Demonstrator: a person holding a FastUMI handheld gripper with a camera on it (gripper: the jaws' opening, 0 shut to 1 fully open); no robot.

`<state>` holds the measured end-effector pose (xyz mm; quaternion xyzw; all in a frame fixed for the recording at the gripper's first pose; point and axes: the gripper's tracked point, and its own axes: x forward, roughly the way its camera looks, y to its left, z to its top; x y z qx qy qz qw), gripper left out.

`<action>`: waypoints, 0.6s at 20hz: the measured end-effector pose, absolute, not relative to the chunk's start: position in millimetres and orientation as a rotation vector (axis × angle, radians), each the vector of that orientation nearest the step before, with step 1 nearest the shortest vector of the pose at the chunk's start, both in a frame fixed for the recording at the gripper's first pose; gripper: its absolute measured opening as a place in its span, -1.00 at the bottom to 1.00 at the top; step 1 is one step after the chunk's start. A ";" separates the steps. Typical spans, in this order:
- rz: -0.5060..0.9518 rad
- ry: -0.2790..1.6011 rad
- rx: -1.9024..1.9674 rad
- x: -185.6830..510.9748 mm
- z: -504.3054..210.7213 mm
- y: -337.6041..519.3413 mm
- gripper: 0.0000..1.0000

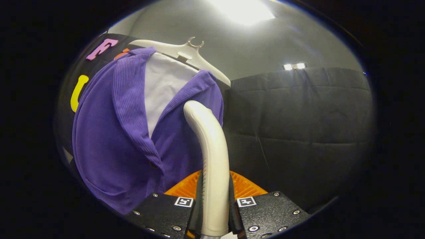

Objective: Iron the clothes twice with a garment steamer, once on the left side and once on the right side.

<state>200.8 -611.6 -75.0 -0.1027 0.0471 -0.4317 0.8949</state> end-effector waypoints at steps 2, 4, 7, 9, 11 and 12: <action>-0.891 0.137 -0.211 195.9 -95.7 -605.0 -0.34; -0.889 0.175 -0.204 190.8 -115.7 -599.9 -0.34; -0.876 0.230 -0.192 183.0 -144.8 -591.1 -0.34; -0.872 0.265 -0.194 177.6 -161.1 -586.5 -0.34; -0.863 0.293 -0.188 171.9 -176.7 -579.9 -0.34; -0.861 0.302 -0.194 169.4 -183.5 -576.2 -0.34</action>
